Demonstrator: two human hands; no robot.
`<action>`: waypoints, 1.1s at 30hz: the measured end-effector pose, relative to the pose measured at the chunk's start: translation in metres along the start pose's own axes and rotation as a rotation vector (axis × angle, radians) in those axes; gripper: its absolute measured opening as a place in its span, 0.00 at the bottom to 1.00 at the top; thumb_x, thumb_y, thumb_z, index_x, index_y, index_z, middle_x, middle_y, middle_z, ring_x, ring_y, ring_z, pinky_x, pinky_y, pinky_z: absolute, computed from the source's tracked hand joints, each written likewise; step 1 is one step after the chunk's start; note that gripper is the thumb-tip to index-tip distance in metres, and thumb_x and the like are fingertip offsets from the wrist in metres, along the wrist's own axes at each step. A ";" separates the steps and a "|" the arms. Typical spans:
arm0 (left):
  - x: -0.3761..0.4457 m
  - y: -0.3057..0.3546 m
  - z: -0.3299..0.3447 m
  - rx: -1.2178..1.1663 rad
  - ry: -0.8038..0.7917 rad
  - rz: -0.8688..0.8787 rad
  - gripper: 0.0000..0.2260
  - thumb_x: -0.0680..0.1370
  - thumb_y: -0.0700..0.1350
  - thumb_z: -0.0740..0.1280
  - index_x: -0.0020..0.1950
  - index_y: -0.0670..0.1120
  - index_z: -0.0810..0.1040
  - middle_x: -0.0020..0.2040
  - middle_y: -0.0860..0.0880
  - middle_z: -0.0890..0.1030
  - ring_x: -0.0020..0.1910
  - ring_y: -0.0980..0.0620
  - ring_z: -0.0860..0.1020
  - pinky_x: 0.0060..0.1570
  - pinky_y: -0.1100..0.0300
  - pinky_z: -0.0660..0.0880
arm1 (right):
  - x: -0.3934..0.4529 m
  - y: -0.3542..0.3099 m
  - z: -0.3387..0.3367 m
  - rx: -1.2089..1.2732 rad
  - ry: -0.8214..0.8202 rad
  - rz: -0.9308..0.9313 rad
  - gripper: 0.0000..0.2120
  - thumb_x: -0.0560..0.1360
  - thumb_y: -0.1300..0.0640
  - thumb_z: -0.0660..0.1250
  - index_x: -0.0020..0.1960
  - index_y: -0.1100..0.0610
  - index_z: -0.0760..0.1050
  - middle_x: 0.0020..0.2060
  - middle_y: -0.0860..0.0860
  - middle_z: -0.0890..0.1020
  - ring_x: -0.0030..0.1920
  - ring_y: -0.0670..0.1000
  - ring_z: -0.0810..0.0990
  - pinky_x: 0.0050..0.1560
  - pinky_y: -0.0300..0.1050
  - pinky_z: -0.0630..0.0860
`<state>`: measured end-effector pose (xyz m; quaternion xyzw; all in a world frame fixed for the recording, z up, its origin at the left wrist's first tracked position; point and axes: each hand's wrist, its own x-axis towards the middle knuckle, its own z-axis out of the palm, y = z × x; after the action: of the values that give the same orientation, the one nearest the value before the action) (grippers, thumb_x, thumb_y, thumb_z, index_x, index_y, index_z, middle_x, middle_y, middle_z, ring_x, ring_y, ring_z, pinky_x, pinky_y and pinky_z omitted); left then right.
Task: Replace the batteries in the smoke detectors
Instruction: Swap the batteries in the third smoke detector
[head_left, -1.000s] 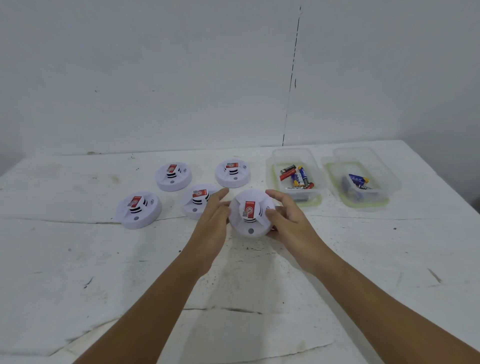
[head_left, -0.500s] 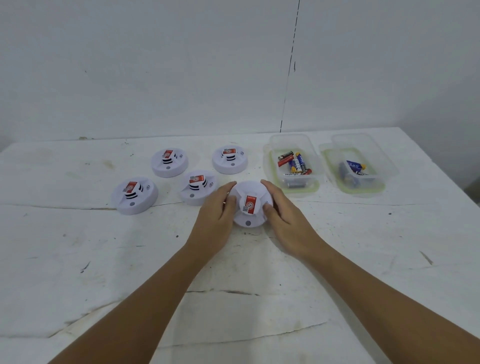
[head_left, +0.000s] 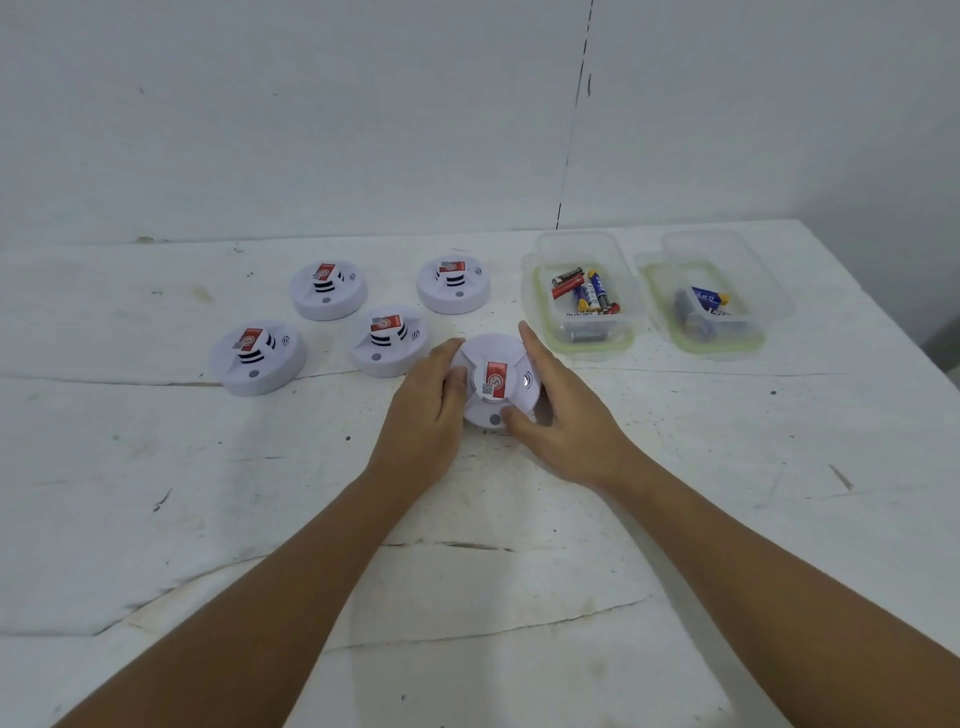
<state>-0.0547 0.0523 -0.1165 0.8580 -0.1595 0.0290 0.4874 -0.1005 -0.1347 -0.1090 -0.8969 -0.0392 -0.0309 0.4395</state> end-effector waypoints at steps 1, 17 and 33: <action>0.000 -0.001 0.000 0.005 -0.004 0.002 0.19 0.87 0.50 0.54 0.76 0.50 0.71 0.67 0.53 0.79 0.66 0.55 0.76 0.66 0.52 0.75 | 0.000 0.000 0.000 -0.004 0.006 -0.005 0.44 0.74 0.40 0.66 0.83 0.36 0.46 0.73 0.38 0.71 0.72 0.42 0.72 0.70 0.54 0.74; -0.001 -0.002 0.003 0.014 -0.003 -0.009 0.18 0.88 0.49 0.54 0.77 0.49 0.70 0.69 0.51 0.78 0.68 0.52 0.75 0.68 0.47 0.75 | 0.001 0.005 0.004 -0.012 0.031 -0.038 0.46 0.74 0.38 0.70 0.83 0.38 0.46 0.76 0.38 0.69 0.74 0.42 0.70 0.72 0.56 0.73; -0.002 -0.004 0.003 0.013 -0.008 -0.005 0.22 0.85 0.54 0.52 0.77 0.51 0.69 0.70 0.51 0.77 0.69 0.52 0.75 0.68 0.45 0.75 | 0.000 0.004 0.004 -0.024 0.031 -0.050 0.46 0.74 0.38 0.69 0.83 0.37 0.45 0.75 0.39 0.70 0.73 0.42 0.71 0.71 0.55 0.74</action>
<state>-0.0553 0.0523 -0.1216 0.8618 -0.1589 0.0252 0.4810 -0.0996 -0.1340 -0.1148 -0.9002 -0.0544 -0.0561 0.4284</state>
